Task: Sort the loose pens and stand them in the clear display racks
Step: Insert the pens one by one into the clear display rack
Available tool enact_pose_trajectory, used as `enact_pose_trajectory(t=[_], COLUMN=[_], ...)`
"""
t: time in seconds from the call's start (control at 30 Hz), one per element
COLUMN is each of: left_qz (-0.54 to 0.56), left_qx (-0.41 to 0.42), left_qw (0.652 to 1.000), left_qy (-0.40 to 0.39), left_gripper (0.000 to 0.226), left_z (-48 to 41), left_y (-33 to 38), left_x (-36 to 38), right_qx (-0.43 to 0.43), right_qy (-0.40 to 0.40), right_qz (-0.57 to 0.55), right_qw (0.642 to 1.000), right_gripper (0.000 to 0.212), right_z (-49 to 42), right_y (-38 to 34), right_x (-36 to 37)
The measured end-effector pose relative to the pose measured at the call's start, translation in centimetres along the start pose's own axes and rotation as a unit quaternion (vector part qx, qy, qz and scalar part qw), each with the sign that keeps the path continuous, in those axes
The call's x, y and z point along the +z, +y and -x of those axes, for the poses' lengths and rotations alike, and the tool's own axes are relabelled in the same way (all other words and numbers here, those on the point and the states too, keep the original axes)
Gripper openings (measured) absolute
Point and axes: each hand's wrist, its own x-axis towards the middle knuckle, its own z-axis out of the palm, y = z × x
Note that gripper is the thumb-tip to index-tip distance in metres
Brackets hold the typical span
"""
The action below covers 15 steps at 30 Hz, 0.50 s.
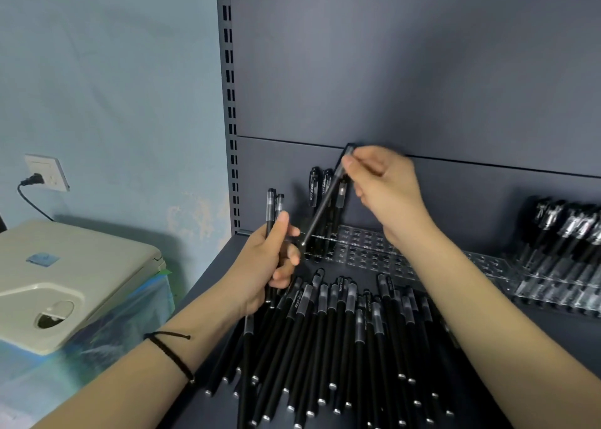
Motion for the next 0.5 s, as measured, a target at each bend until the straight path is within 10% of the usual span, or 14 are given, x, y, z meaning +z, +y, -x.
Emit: enact_pose_trajectory(t=[0.5], left_qz=[0.076], left_qx=[-0.024], left_qw=[0.997], left_qy=[0.004], left_gripper=[0.022], left_z=[-0.1], left_y=[0.1], left_x=[-0.1], right_qx=[-0.073], right_qy=[0.029], right_qz=[0.223], right_qw=[0.972], right_gripper=[0.003], right_z=[-1.1], right_y=[0.7], right_x=[-1.6])
